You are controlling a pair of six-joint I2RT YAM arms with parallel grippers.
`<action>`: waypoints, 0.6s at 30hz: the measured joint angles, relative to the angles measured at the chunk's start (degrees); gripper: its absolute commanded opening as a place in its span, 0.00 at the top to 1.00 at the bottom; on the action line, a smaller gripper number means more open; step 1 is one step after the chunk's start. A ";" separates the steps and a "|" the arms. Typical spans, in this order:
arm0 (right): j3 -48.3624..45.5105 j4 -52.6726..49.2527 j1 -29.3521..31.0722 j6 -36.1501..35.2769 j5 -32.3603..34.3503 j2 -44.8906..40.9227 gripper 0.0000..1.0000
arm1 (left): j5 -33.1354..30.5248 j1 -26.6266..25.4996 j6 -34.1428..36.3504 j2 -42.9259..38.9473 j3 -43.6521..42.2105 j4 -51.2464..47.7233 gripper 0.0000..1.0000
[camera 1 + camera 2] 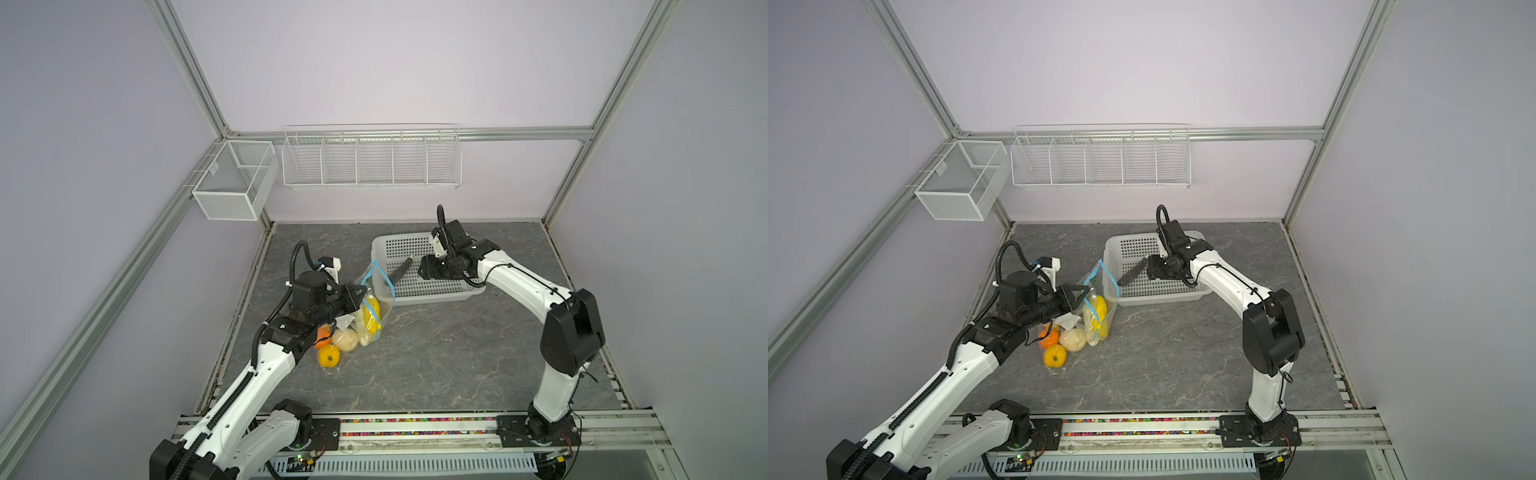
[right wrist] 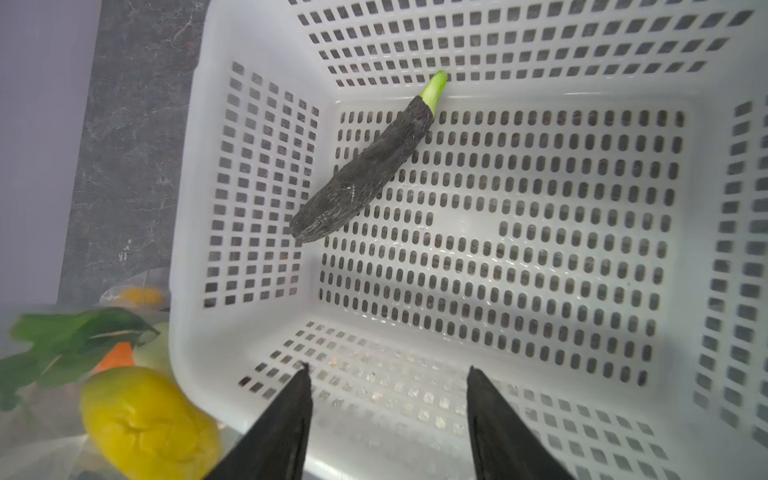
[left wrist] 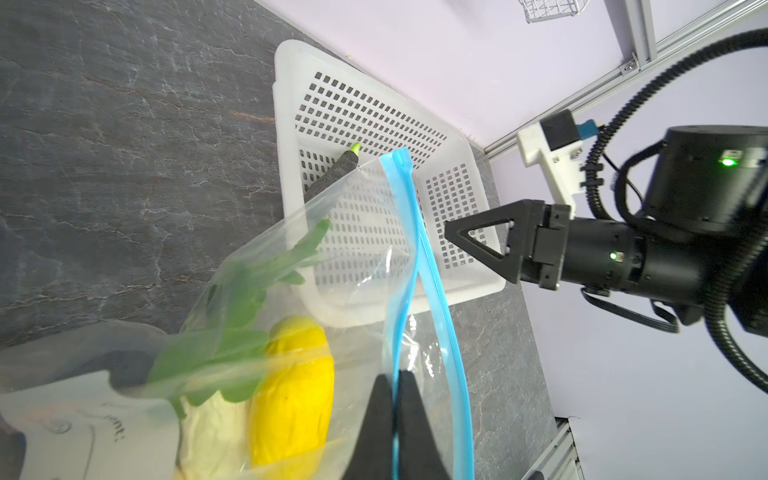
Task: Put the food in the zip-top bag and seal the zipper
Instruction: 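Move the right gripper back over the basket toward the eggplant, then lower the right gripper and close it on the dark eggplant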
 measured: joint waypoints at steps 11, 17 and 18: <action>12.02 2.73 4.02 11.30 2.03 15.89 0.35 | 0.57 0.83 0.44 -0.85 0.02 -1.49 1.00; 14.75 2.45 5.75 14.86 8.41 16.94 0.27 | 1.60 0.85 0.26 -0.94 -0.42 -1.07 1.00; 15.56 2.36 5.77 15.26 9.27 17.51 0.27 | 1.70 0.85 0.17 -0.96 -0.66 -0.90 1.00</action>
